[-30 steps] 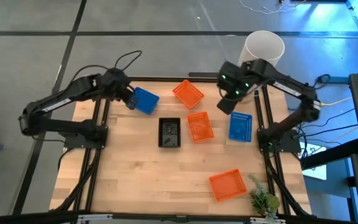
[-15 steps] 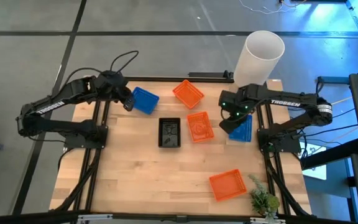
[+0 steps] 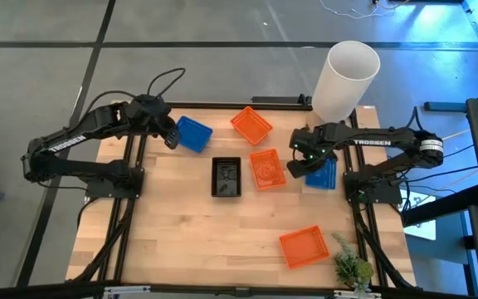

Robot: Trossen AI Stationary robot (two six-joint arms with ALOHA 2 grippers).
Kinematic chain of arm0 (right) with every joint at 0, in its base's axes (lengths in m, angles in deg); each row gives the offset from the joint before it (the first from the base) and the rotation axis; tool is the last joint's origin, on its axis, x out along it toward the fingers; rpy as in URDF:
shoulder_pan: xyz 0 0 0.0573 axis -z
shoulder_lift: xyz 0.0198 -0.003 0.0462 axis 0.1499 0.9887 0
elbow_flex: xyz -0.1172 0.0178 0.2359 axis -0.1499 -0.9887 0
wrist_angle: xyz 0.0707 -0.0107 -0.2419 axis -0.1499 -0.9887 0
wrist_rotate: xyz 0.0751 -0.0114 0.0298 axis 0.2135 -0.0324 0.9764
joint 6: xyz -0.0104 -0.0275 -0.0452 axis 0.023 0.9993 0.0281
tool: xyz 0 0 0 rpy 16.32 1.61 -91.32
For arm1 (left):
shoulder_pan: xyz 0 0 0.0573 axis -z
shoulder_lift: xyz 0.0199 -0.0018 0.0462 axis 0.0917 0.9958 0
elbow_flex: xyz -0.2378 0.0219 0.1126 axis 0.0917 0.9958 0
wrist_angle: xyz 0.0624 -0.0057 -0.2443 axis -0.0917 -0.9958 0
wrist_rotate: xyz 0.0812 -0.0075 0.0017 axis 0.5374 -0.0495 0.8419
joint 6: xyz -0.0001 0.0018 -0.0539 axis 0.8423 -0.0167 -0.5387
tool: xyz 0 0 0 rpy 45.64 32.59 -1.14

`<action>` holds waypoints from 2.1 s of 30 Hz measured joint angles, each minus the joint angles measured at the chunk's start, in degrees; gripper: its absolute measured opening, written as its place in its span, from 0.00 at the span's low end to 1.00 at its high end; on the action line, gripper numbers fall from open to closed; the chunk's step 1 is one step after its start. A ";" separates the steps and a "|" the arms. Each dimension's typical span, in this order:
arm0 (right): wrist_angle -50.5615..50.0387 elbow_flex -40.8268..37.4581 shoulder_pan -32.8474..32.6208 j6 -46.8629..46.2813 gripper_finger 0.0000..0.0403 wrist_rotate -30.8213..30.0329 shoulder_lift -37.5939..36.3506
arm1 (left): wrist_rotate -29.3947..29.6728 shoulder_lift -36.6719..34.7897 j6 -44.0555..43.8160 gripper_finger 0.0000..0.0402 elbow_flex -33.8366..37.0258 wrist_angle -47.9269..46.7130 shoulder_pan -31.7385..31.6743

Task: Stack baskets by color
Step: Stack the right blue bin on top of the left blue bin

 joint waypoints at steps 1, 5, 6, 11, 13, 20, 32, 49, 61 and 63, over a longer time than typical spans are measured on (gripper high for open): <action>0.37 -0.47 0.40 0.00 0.26 0.00 0.00 | 0.00 0.00 0.00 0.16 0.00 0.00 0.00; 0.21 -0.51 1.54 1.10 0.25 -0.01 -0.02 | 0.02 0.00 -0.02 0.16 0.00 0.22 0.00; 0.13 -0.29 1.80 1.49 0.25 -0.03 -0.02 | 0.00 0.00 -0.02 0.16 0.00 0.22 0.00; 0.32 -0.04 2.78 -0.21 0.25 -0.91 -0.02 | 0.01 0.00 -1.00 0.16 0.00 0.22 0.00; 0.11 -0.04 2.86 -1.36 0.25 -2.63 -0.02 | 0.00 0.00 -1.40 0.16 0.00 0.22 0.00; -0.59 -0.04 2.86 -3.30 0.25 -4.23 -0.02 | 0.01 0.00 -1.38 0.16 0.00 0.21 -0.01; 6.10 -6.58 2.86 -6.00 0.25 -4.54 -0.04 | 0.02 0.00 -1.34 0.16 0.00 0.20 -0.04; 14.38 -10.13 2.86 5.48 0.03 -9.75 -0.10 | 0.01 0.00 -1.31 0.16 0.00 0.16 -0.04; 1.81 8.64 0.85 15.12 0.01 -12.91 0.07 | 0.24 1.24 -1.40 0.16 7.19 -4.26 -0.02; 0.32 11.96 0.62 16.07 0.00 -14.70 0.07 | 2.00 1.65 -1.40 0.16 9.98 -1.90 -0.02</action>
